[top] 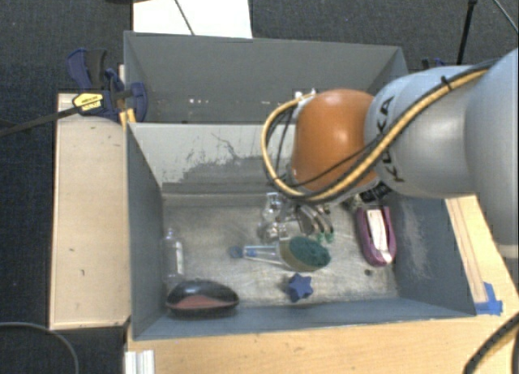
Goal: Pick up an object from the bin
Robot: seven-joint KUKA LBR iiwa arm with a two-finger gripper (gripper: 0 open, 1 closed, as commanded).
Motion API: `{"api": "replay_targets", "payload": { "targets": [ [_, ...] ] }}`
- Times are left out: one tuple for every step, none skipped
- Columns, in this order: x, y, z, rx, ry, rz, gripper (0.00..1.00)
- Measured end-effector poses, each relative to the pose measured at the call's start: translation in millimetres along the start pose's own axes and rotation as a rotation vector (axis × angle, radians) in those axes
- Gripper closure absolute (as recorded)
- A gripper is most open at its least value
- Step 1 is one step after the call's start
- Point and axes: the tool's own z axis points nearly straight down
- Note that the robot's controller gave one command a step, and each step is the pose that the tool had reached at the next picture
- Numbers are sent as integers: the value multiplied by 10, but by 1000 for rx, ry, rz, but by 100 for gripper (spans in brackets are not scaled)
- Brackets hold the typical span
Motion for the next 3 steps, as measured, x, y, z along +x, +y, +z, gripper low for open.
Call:
{"api": "replay_targets", "payload": {
  "targets": [
    [0, 0, 0, 0, 0, 4, 0],
    [69, -557, 500, -2, -8, -40, 0],
    [31, -538, 458, -1, -19, -40, 100]
  ]
}}
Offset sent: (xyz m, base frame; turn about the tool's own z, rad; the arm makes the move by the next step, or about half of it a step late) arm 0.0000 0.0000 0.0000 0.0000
